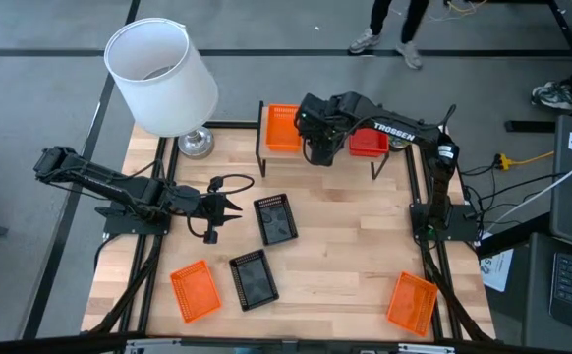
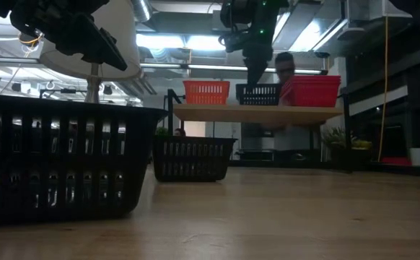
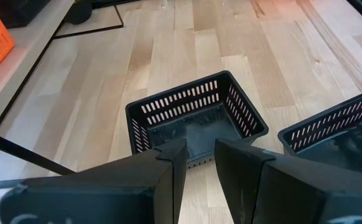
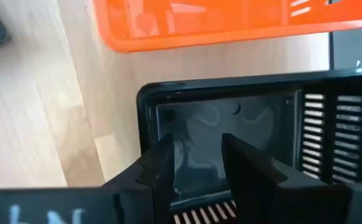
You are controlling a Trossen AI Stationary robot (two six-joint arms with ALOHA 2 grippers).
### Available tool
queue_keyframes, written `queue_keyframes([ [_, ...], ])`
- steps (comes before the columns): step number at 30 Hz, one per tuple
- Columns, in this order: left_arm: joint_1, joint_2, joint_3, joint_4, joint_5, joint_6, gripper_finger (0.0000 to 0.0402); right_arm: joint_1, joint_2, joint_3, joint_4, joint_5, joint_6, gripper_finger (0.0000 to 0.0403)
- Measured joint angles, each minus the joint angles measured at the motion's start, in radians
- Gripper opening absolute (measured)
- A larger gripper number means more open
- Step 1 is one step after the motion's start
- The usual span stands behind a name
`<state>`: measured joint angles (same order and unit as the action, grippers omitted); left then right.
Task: Stack baskets on shelf by color
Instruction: Adjust the orange and black basket on the shelf, then move the top black basket to the right of the table
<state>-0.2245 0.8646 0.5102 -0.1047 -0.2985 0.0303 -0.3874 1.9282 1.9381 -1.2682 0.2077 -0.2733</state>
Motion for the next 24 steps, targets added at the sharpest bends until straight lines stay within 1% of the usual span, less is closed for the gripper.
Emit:
queue_keyframes([
  [5,0.000,0.000,0.000,0.000,0.000,0.000,0.0076,0.000,0.000,0.000,-0.029,0.000,0.001,0.0135],
  [19,0.000,0.000,0.000,0.000,0.000,0.000,0.0076,0.007,0.000,0.000,0.019,-0.002,0.002,0.0136],
  [24,0.000,0.000,0.000,0.000,0.000,0.000,0.0076,0.022,0.000,0.000,0.024,-0.033,0.003,0.0135],
])
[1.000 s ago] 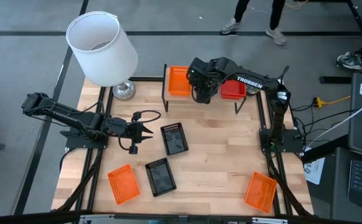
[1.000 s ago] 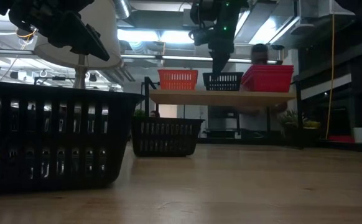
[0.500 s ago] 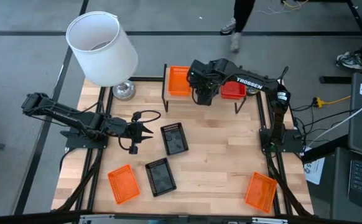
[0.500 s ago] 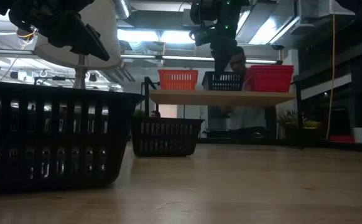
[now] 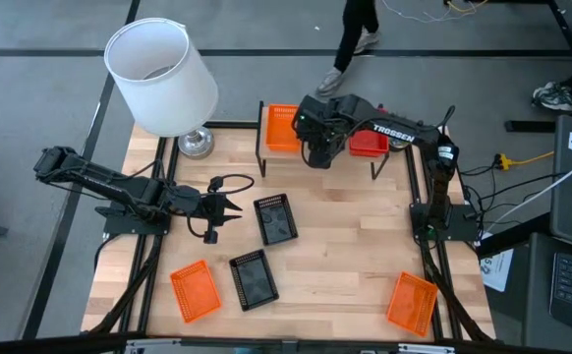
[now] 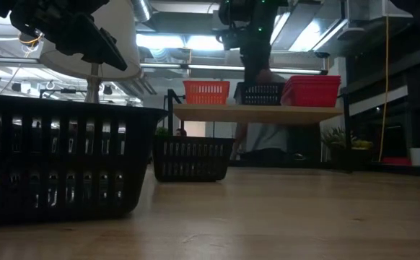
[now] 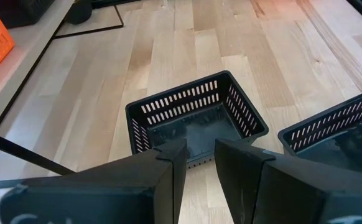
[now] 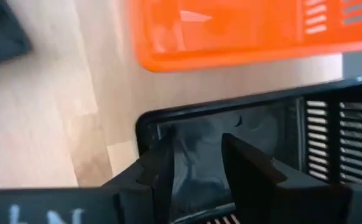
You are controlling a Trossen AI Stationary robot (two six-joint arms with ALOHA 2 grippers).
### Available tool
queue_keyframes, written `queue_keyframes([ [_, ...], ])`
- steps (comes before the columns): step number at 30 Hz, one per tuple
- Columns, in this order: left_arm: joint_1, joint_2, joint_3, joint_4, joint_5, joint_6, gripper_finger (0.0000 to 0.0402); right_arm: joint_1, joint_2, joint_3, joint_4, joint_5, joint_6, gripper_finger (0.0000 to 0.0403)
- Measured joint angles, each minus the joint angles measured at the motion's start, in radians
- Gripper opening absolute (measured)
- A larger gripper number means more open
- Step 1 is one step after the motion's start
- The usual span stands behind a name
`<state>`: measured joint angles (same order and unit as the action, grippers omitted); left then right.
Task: Stack baskets on shelf by color
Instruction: Move the top black basket to the right of the table
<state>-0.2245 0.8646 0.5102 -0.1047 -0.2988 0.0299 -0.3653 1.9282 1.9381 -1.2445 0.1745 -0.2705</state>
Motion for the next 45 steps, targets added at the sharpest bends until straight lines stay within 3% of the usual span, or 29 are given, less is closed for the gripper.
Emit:
queue_keyframes([
  [6,0.000,0.000,0.000,0.000,0.000,0.000,0.0076,0.004,0.000,0.000,0.024,0.000,-0.001,0.0135],
  [15,0.000,0.000,0.000,0.000,0.000,0.000,0.0076,0.004,0.000,0.012,0.020,0.104,-0.003,0.0135],
  [23,0.000,0.000,0.000,0.000,0.000,0.000,0.0076,0.045,-0.001,0.186,-0.074,0.231,0.012,0.0135],
  [25,0.000,0.000,0.000,0.000,0.000,0.000,0.0076,0.060,-0.001,0.245,-0.163,0.191,0.078,0.0136],
  [29,0.000,0.000,0.000,0.000,0.000,0.000,0.0076,0.088,-0.002,0.320,-0.341,0.005,0.203,0.0135],
  [36,0.000,0.000,0.000,0.002,0.000,-0.014,0.0076,0.192,-0.113,0.219,-0.327,-0.305,0.208,0.0136],
  [42,0.000,0.000,0.000,0.042,0.001,-0.079,0.0076,0.324,-0.301,-0.036,-0.269,-0.276,0.221,0.0136],
  [45,0.000,0.035,0.001,0.193,0.038,-0.082,0.0076,0.378,-0.406,-0.201,-0.215,-0.273,0.285,0.0136],
])
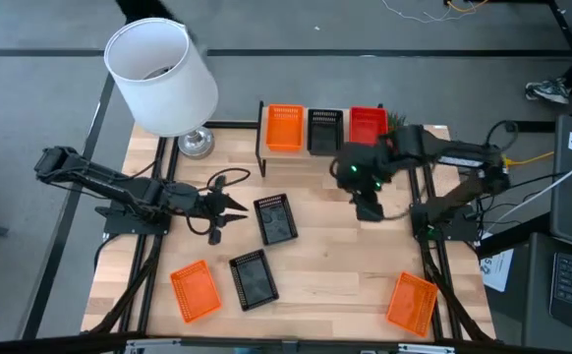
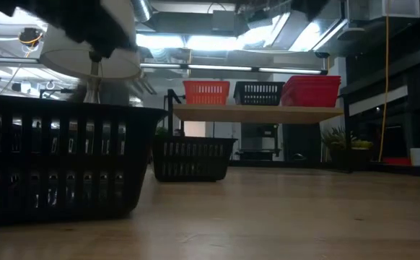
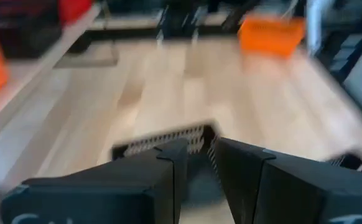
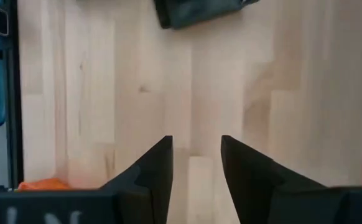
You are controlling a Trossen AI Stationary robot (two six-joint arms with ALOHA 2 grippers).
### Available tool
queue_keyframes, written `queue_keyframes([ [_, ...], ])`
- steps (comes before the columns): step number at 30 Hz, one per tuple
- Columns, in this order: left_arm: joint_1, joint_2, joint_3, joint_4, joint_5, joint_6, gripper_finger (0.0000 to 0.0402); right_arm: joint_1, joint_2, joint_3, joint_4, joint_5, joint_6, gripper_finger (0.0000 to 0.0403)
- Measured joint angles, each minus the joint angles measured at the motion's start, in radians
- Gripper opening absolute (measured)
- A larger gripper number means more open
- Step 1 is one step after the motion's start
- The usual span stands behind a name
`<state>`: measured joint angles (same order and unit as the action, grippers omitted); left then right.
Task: Stack baskets on shelf by color
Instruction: Move the top black basket to the right of the table, then move the left orange basket to the center of the table
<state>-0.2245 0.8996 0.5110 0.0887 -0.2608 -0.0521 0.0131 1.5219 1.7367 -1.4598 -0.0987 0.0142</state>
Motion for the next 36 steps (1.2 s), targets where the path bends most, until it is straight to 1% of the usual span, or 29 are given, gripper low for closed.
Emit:
queue_keyframes([
  [2,-0.001,0.038,0.004,0.080,0.046,-0.024,0.0076,0.033,-0.063,-0.102,0.057,0.000,0.041,0.0135],
  [4,-0.002,0.095,0.036,0.058,0.069,-0.094,0.0076,0.065,-0.123,-0.191,0.095,0.001,0.087,0.0136],
  [9,-0.001,0.233,0.151,-0.275,0.072,-0.348,0.0076,0.132,-0.240,-0.377,0.237,0.001,0.155,0.0136],
  [12,0.000,0.359,0.211,-0.437,0.086,-0.467,0.0076,0.160,-0.287,-0.449,0.288,0.001,0.170,0.0136],
  [13,0.002,0.405,0.228,-0.483,0.096,-0.493,0.0076,0.168,-0.297,-0.469,0.300,0.001,0.171,0.0136],
  [15,0.014,0.495,0.262,-0.523,0.144,-0.521,0.0074,0.177,-0.309,-0.497,0.314,0.001,0.172,0.0136],
  [17,0.040,0.589,0.292,-0.523,0.178,-0.515,0.0074,0.185,-0.316,-0.514,0.327,0.002,0.173,0.0136],
  [19,0.076,0.681,0.333,-0.478,0.166,-0.460,0.0073,0.188,-0.317,-0.521,0.334,0.003,0.172,0.0136],
  [20,0.094,0.723,0.363,-0.430,0.155,-0.415,0.0073,0.188,-0.316,-0.521,0.344,0.004,0.172,0.0136],
  [23,0.135,0.805,0.483,-0.285,0.150,-0.281,0.0073,0.188,-0.316,-0.521,0.370,0.003,0.169,0.0136],
  [25,0.138,0.836,0.575,-0.304,0.200,-0.217,0.0073,0.188,-0.316,-0.521,0.370,0.003,0.169,0.0136],
  [27,0.120,0.842,0.647,-0.434,0.253,-0.203,0.0073,0.188,-0.316,-0.521,0.369,0.003,0.169,0.0136],
  [30,0.072,0.840,0.720,-0.685,0.272,-0.252,0.0073,0.188,-0.316,-0.521,0.368,0.003,0.163,0.0136],
  [33,0.002,0.833,0.782,-0.895,0.275,-0.379,0.0073,0.188,-0.316,-0.521,0.366,0.003,0.139,0.0136],
  [36,-0.093,0.833,0.851,-1.131,0.290,-0.553,0.0073,0.188,-0.316,-0.521,0.365,0.002,0.123,0.0136],
])
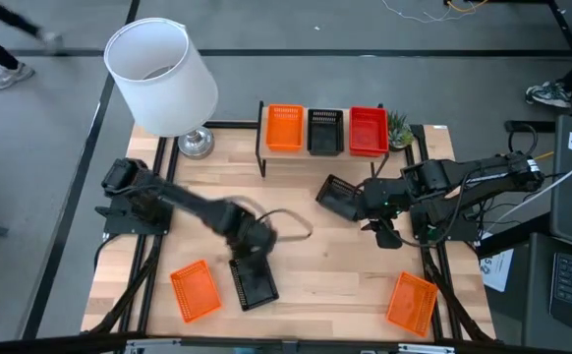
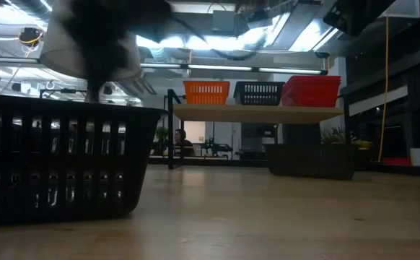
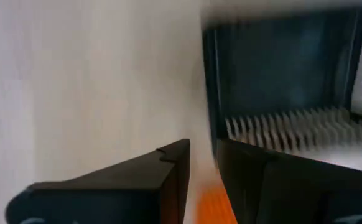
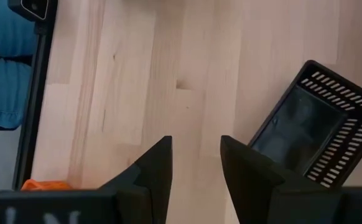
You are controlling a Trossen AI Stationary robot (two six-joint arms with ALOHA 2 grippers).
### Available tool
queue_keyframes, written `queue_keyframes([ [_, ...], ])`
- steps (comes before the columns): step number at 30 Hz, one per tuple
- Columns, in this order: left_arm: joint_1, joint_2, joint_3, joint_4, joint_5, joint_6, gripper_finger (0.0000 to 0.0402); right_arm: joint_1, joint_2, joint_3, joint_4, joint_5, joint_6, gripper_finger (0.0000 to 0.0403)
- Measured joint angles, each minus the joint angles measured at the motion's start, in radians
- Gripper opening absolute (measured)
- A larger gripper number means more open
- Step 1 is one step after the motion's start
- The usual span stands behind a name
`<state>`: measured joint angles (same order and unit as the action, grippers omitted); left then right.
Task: Stack baskets on shelf by color
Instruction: Move the left orange basket to the center of the table
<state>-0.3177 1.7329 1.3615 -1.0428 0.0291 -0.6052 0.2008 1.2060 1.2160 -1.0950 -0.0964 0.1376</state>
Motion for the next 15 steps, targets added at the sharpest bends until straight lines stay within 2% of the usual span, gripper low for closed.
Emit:
queue_keyframes([
  [3,-0.107,-0.001,0.030,-0.154,0.041,-0.146,0.0073,0.000,0.000,0.000,0.000,0.000,-0.021,0.0136],
  [6,-0.213,-0.001,0.000,-0.195,0.081,-0.267,0.0073,0.000,0.000,0.000,0.000,0.000,-0.036,0.0136],
  [8,-0.274,-0.001,-0.033,-0.171,0.155,-0.344,0.0072,0.000,0.000,0.000,0.000,-0.001,-0.034,0.0136],
  [11,-0.321,-0.001,-0.085,-0.120,0.283,-0.359,0.0073,0.000,0.000,0.000,0.000,-0.002,0.004,0.0136],
  [13,-0.337,-0.001,-0.124,-0.058,0.274,-0.395,0.0073,0.001,0.000,0.000,0.000,-0.002,0.031,0.0136],
  [15,-0.354,-0.001,-0.154,0.018,0.219,-0.421,0.0073,0.006,0.000,0.000,0.001,-0.002,0.049,0.0136],
])
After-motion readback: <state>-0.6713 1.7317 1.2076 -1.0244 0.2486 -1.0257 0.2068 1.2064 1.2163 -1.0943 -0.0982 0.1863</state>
